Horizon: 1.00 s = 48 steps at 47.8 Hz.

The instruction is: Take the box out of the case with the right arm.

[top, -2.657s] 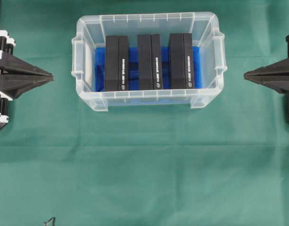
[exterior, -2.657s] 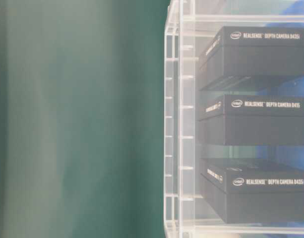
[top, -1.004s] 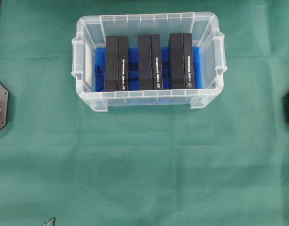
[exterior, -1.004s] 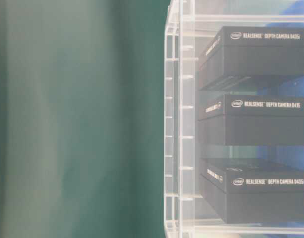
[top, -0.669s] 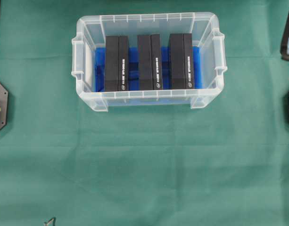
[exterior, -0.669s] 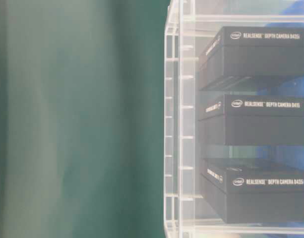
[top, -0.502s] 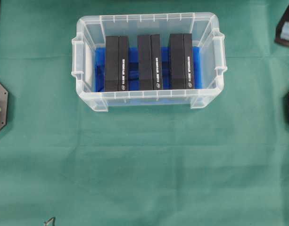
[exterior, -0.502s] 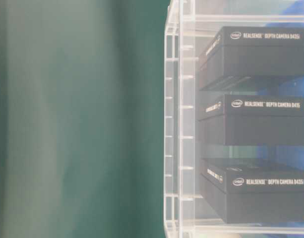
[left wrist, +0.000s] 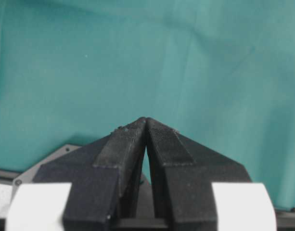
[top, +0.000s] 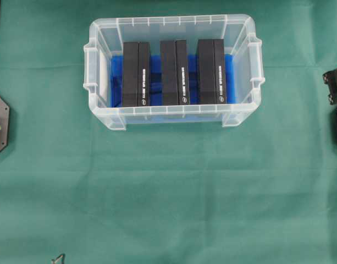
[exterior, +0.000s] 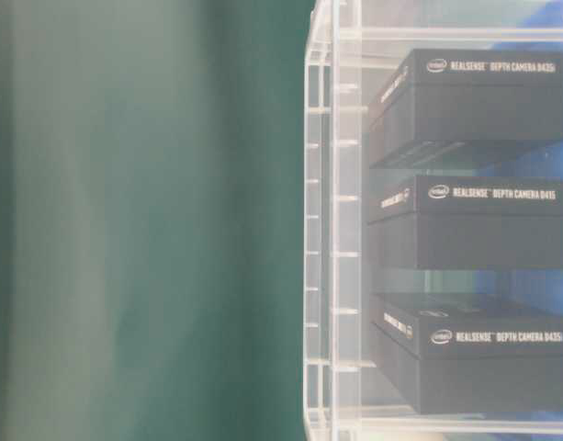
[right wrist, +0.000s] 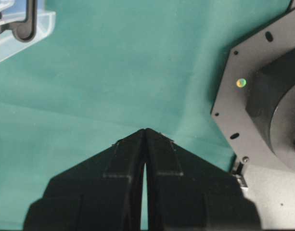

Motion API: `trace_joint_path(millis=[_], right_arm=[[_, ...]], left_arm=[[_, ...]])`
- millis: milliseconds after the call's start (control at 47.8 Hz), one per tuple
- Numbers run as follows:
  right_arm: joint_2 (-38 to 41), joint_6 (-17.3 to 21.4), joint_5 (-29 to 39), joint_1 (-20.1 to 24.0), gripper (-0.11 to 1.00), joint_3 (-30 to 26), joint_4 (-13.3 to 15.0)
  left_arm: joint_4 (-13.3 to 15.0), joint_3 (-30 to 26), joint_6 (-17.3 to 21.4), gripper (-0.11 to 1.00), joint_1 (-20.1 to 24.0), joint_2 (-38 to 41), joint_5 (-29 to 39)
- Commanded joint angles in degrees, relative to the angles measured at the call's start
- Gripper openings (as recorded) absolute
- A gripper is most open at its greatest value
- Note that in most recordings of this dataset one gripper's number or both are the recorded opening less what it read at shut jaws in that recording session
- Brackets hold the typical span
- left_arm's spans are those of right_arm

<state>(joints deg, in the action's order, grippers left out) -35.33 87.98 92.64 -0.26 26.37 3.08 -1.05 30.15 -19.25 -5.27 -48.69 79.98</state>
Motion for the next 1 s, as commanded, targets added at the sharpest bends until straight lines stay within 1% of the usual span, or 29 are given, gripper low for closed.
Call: trace_joint_path(millis=[0,42,105,188,251,314,439,481,565,607,669,983], right_arm=[[0.53,0.18,-0.09,-0.09,0.01,-1.05,0.26],[0.62,0.18,-0.09,-0.09,0.01,-1.05,0.62],[0.53,-0.26,-0.09,-0.79,0.01,-1.05,1.93],[0.44,-2.29,-0.44,-2.72,0.01,-1.05,2.81],[0.44,-5.1,-0.88,-5.54,0.01,-1.05,2.9],[0.62,-8.79,-1.76,-8.96,0.01,-1.05,2.9],[1.23,-17.23,-3.96,-17.14,0.01,-1.05,2.37],[1.67,-19.25,-4.31,-19.42,0.01,-1.14,2.02],[2.55,-21.97,-4.39,-22.32,0.01,-1.14,1.32],[2.9,-22.85,-4.57,-23.2,0.01,-1.14,1.14],[3.08,-23.38,-4.57,-23.38,0.01,-1.05,1.05],[1.41,-23.12,-5.89,-23.38,0.01,0.18,1.05]], left_arm=[[-0.18,-1.49,-0.09,0.03,-0.26,0.35,-0.18],[-0.18,-1.49,0.0,0.03,-0.26,0.35,-0.18],[-0.18,-1.49,-0.09,0.03,-0.18,0.35,-0.18],[-0.18,-1.49,0.0,0.03,-0.18,0.35,-0.18],[-0.18,-1.49,-0.09,0.03,-0.18,0.35,-0.18],[-0.18,-1.41,-0.09,0.03,-0.18,0.35,-0.18],[-0.18,-1.41,-0.09,0.03,-0.18,0.35,-0.18],[-0.18,-1.49,-0.09,0.03,-0.18,0.44,-0.18],[-0.18,-1.49,-0.09,0.03,-0.18,0.35,-0.18],[-0.18,-1.49,-0.09,0.03,-0.18,0.35,-0.18],[-0.18,-1.49,-0.09,0.03,-0.18,0.35,-0.18],[-0.18,-1.49,-0.09,0.03,-0.18,0.7,-0.18]])
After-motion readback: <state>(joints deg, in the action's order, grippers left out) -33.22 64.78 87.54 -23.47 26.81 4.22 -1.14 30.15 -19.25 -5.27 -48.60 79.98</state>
